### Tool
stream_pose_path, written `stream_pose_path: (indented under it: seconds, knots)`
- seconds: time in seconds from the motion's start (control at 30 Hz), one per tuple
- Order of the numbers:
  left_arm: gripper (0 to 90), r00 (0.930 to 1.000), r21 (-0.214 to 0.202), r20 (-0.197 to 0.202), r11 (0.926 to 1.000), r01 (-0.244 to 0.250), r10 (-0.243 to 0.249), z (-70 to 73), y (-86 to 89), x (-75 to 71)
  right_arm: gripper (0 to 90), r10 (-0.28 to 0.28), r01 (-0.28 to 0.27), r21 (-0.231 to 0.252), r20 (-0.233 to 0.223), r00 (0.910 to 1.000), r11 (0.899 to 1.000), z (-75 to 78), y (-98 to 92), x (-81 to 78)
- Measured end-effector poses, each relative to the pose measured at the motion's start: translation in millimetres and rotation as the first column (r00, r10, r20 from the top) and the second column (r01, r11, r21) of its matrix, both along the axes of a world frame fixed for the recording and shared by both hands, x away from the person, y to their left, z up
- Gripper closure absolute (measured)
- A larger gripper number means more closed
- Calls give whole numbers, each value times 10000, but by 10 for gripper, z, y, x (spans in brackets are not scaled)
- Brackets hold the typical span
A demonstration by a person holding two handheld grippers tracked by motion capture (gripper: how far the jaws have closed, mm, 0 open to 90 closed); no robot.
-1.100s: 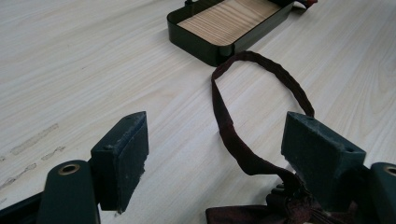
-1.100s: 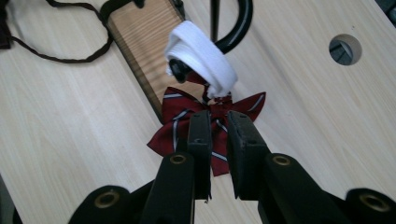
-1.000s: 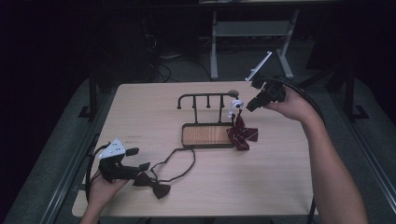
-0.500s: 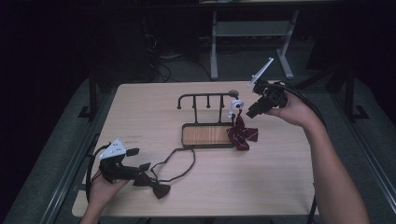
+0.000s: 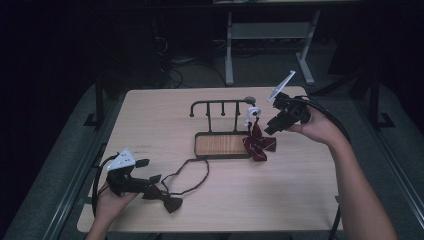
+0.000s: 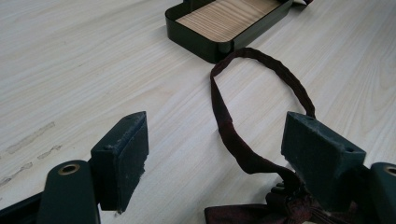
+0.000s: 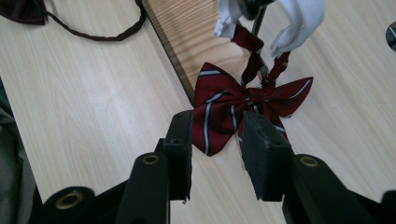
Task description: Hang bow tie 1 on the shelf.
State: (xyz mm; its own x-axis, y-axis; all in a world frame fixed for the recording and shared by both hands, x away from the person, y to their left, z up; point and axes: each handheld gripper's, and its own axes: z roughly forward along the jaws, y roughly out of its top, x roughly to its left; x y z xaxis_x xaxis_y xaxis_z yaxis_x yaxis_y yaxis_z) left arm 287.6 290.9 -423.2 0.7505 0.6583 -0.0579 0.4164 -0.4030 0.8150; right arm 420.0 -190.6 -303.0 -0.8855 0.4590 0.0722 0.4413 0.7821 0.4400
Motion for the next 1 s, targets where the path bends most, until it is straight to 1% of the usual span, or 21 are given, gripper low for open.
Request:
stream_pose_path:
  seconds: [0.27, 0.47, 0.57, 0.6, 0.7, 0.73, 1.0]
  knots:
    - [231, 10000, 48, -11, 10000, 21, -21, -5, -4, 2, 601, 74, -74, 157, -27, 10000, 9998, -74, -12, -73]
    - [231, 10000, 54, -3, 10000, 17, -17, -6, -11, -2, 590, 155, -155, 436, -14, 9999, 9989, -129, -48, -144]
    - [231, 10000, 87, -47, 10000, 30, -29, -8, -14, -2, 585, 152, -152, 311, -14, 9999, 9994, -157, -50, -164]
    - [230, 10000, 80, -51, 10000, 50, -50, -11, -17, 0, 583, 180, -177, 346, -67, 9998, 9992, -191, -55, -188]
    - [231, 10000, 89, -59, 9999, 68, -68, -17, -21, 1, 581, 231, -227, 391, -85, 9997, 9990, -219, -63, -201]
    - [231, 9999, 111, -76, 9999, 85, -84, -20, -24, 3, 579, 222, -214, 452, -175, 9996, 9987, -260, -76, -215]
    - [231, 9999, 110, -91, 9999, 73, -72, -25, -27, 2, 575, 223, -210, 493, -266, 9994, 9986, -371, -123, -250]
